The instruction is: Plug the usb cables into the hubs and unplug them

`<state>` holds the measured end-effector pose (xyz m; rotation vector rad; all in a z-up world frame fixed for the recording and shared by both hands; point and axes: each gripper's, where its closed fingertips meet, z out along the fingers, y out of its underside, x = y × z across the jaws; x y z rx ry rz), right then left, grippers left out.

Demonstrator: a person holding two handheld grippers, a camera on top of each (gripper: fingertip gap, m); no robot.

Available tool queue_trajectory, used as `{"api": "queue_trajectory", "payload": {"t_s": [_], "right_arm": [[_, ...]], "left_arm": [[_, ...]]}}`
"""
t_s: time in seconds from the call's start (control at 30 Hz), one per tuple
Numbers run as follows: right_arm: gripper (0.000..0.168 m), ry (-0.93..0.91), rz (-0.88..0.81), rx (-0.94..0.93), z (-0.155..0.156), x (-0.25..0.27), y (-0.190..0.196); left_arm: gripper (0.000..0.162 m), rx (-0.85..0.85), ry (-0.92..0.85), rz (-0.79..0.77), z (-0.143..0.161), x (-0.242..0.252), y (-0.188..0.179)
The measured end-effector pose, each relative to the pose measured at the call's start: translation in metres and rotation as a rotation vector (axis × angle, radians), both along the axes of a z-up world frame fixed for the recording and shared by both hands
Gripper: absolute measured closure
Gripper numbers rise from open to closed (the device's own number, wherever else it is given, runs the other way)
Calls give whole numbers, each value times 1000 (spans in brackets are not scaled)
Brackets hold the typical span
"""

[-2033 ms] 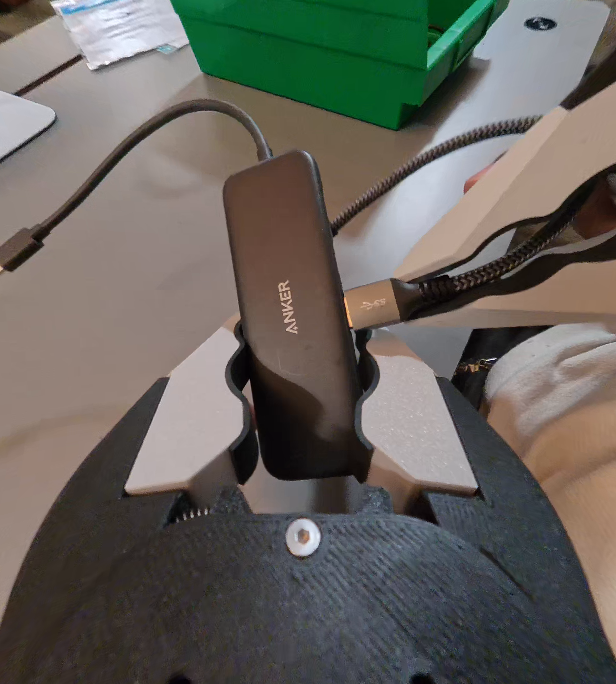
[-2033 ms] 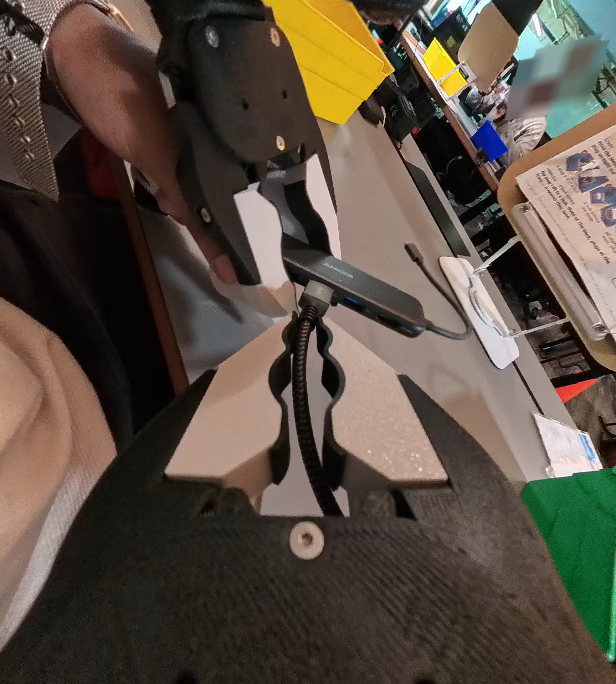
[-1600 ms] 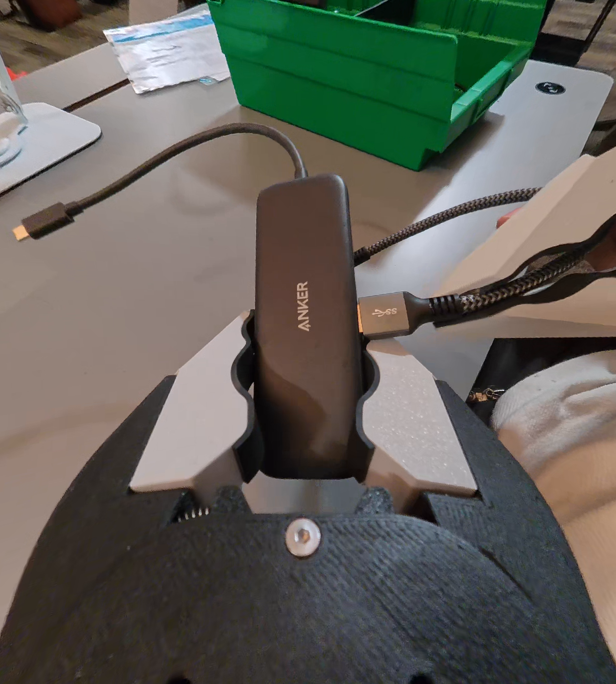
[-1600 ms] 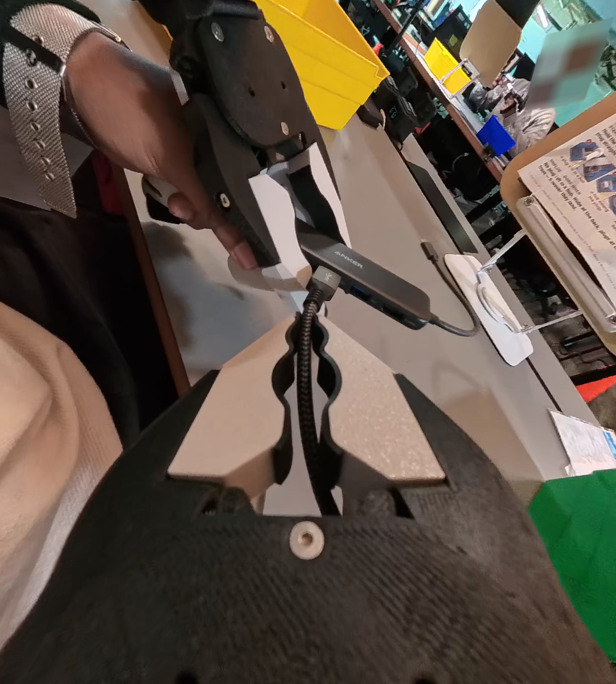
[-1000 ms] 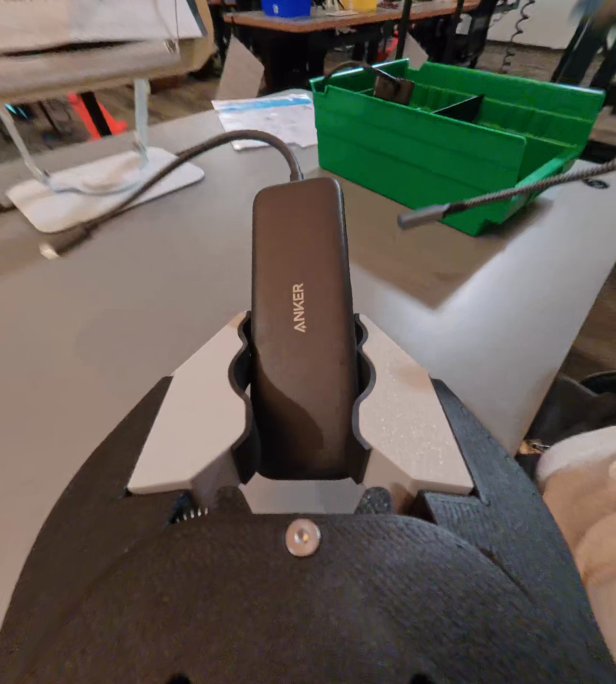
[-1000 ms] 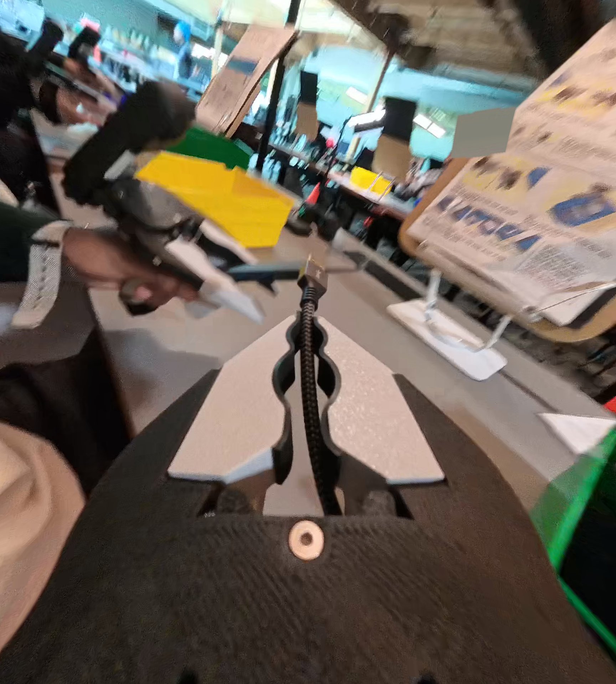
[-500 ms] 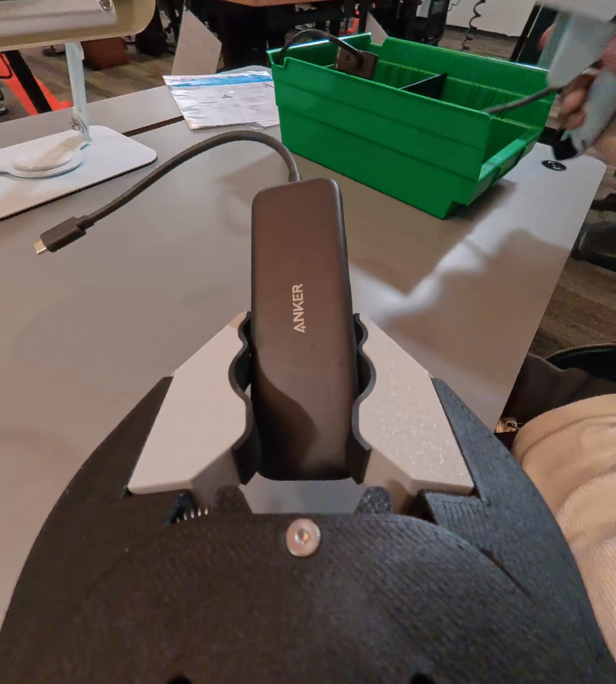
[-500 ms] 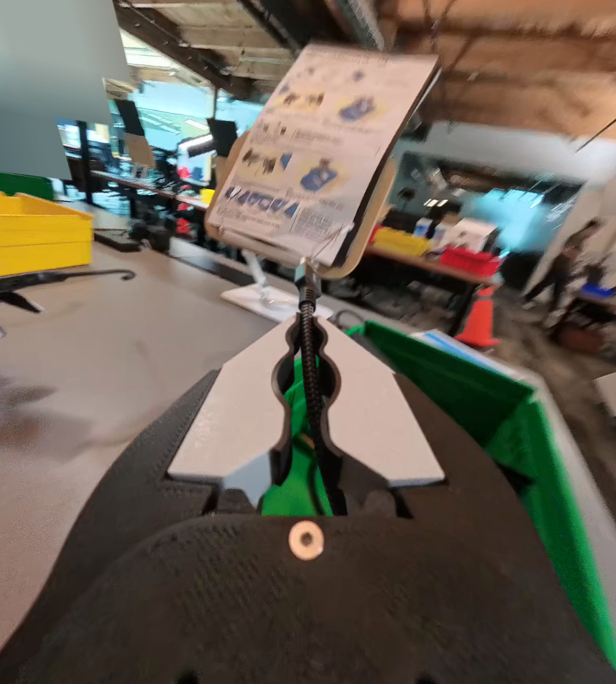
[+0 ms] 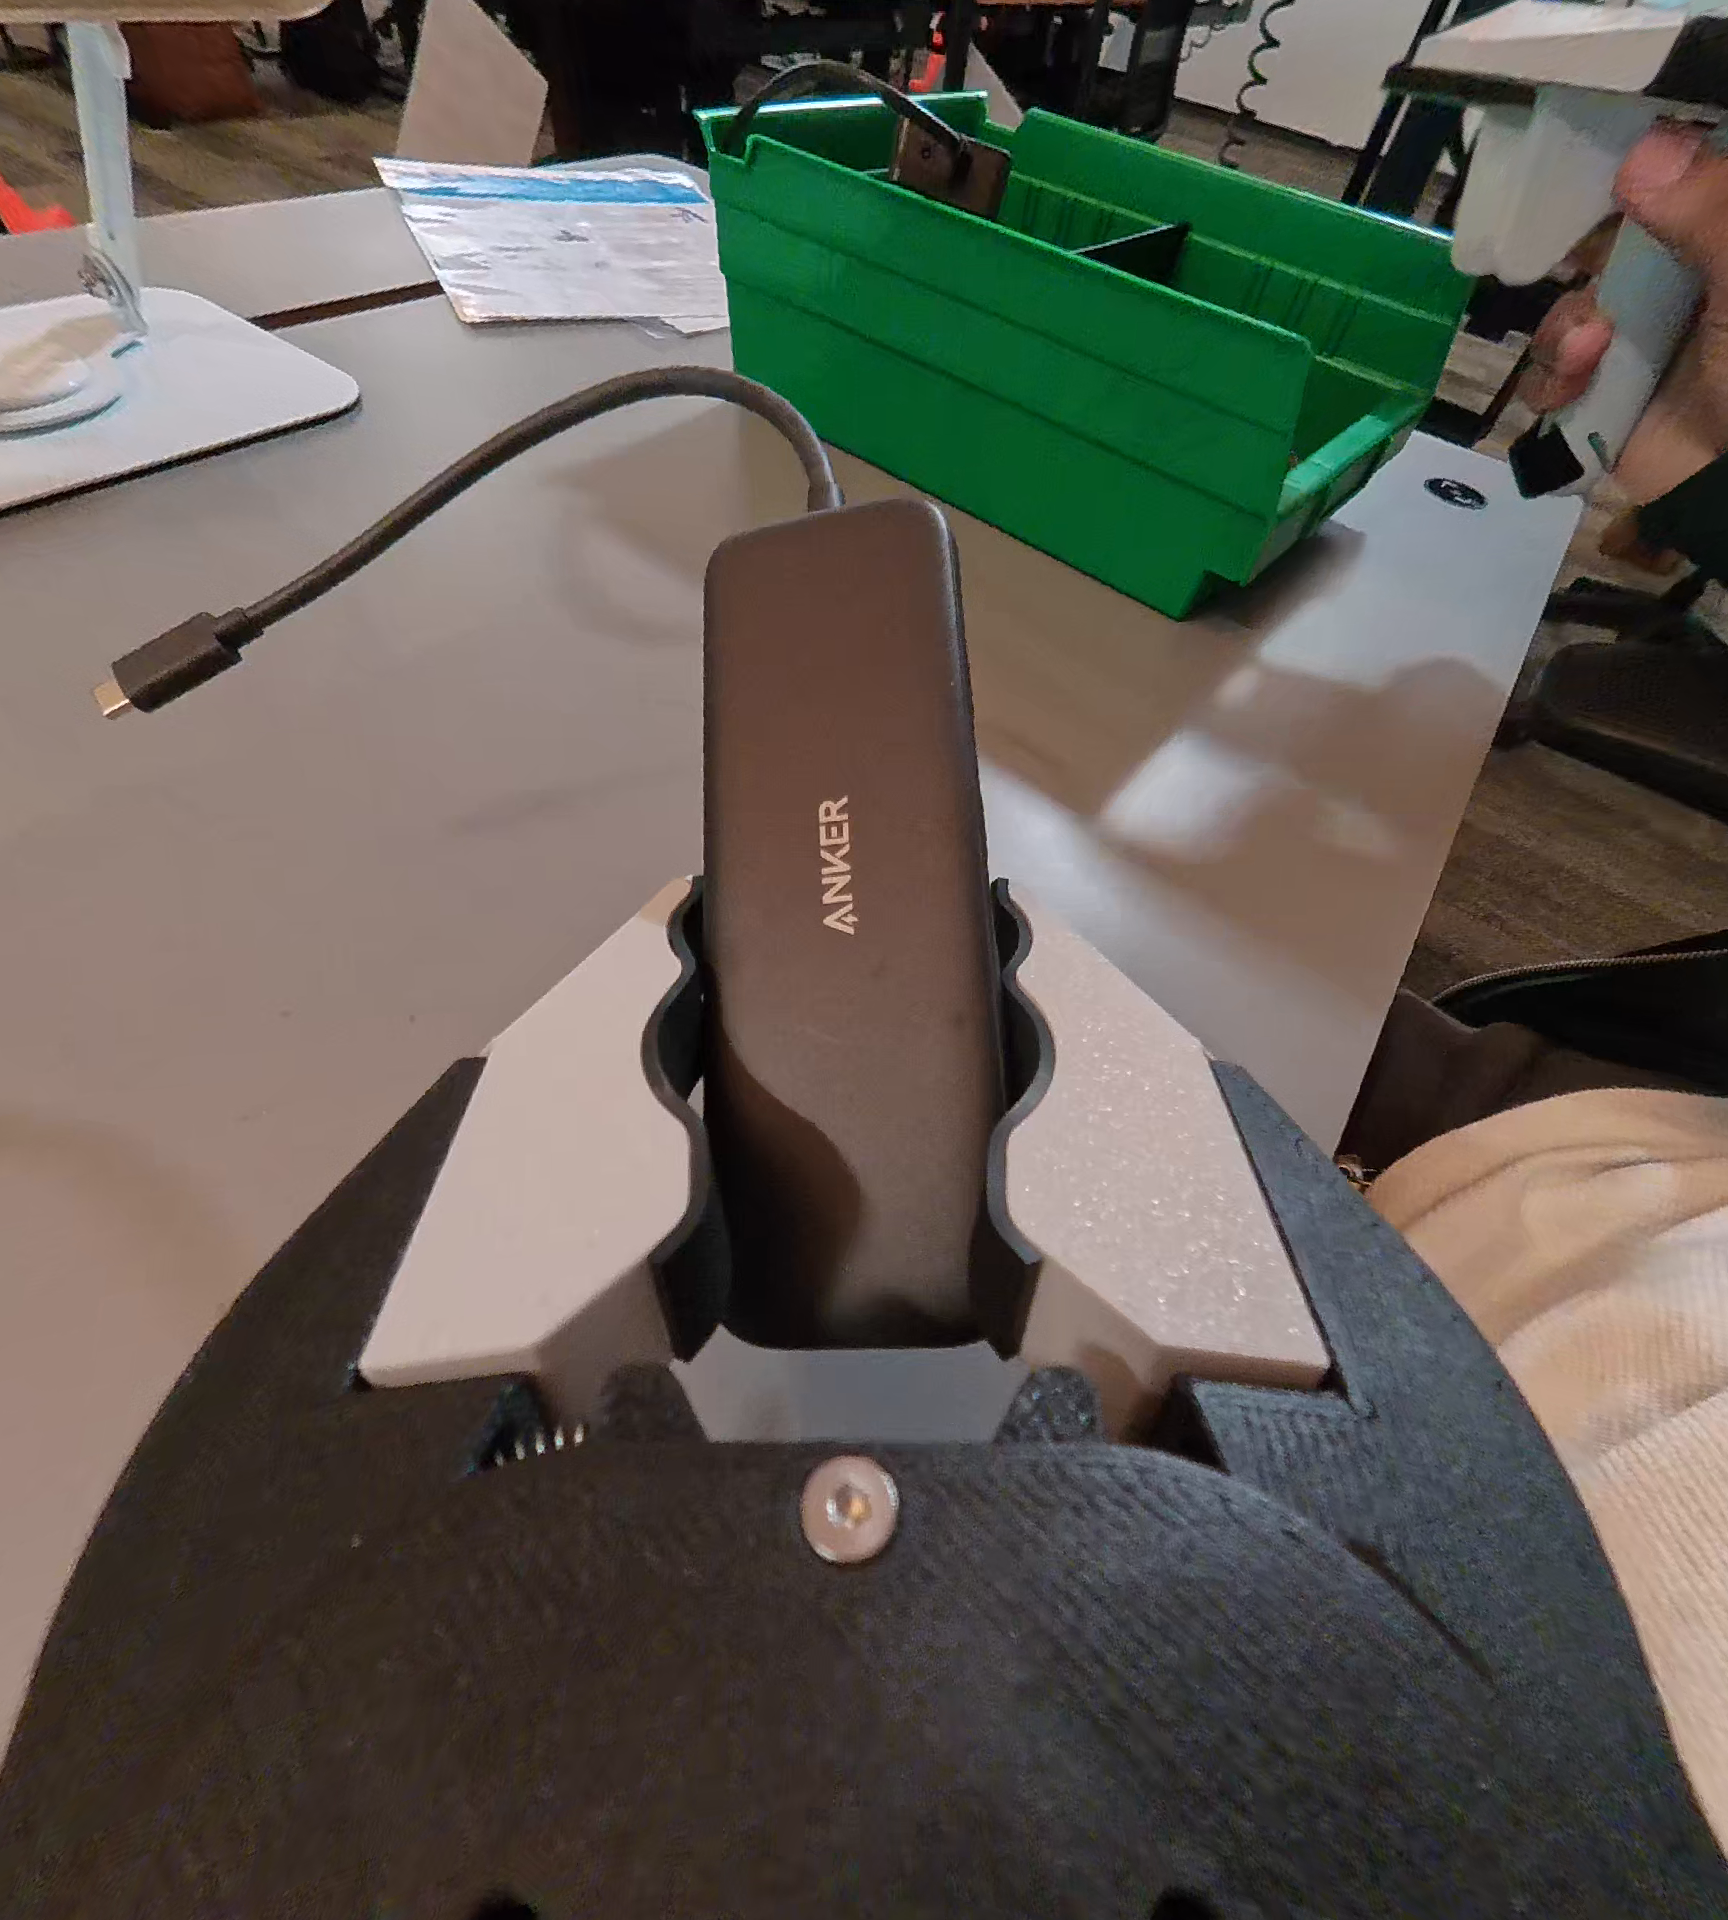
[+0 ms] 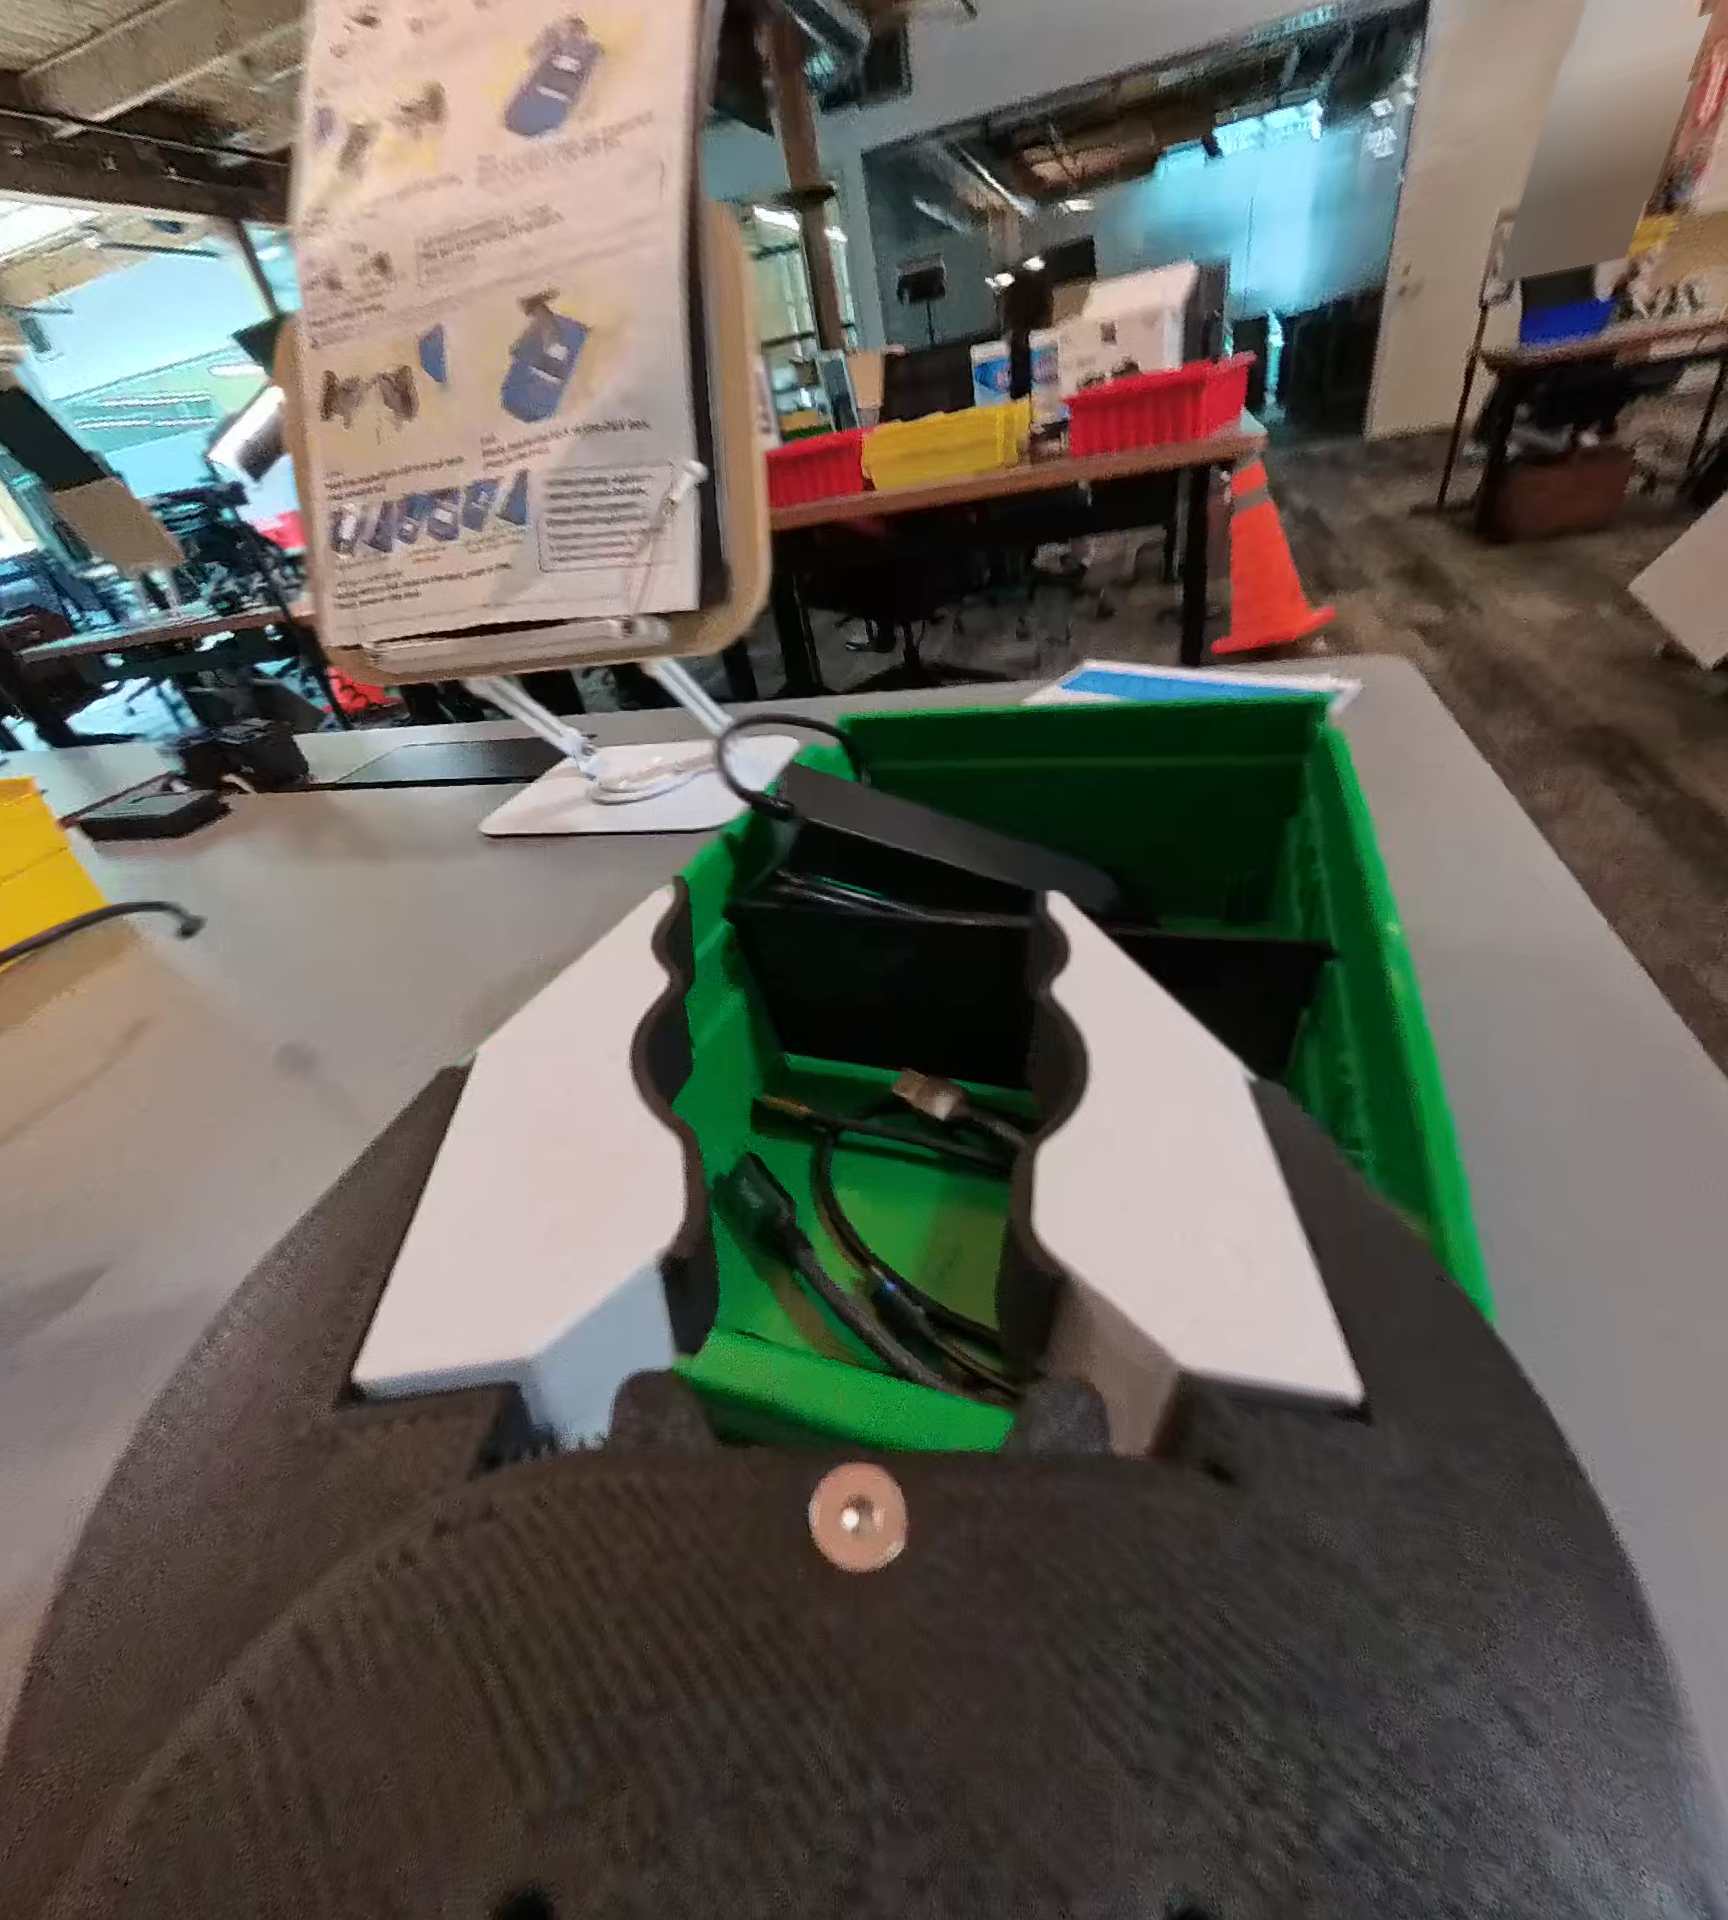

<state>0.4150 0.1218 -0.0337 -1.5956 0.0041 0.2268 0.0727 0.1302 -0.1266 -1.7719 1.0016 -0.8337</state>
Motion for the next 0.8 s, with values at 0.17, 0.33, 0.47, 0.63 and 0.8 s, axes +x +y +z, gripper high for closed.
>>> {"api": "queue_trajectory", "payload": {"t_s": [0.17, 0.33, 0.47, 0.63, 0.8], "right_arm": [[115, -196, 217, 59, 15, -100, -5], [115, -494, 402, 122, -1, -201, -19], [122, -641, 470, 136, -24, -242, -25], [117, -222, 683, -42, -38, -272, -31], [116, 204, 875, -208, -40, -283, -40]], "left_arm": [[111, 16, 9, -31, -2, 6, -7], [111, 131, 50, -111, 0, 15, -22], [111, 225, 81, -177, 0, 23, -38], [110, 256, 86, -221, 0, 29, -50], [110, 295, 79, -274, 2, 34, -61]]}}
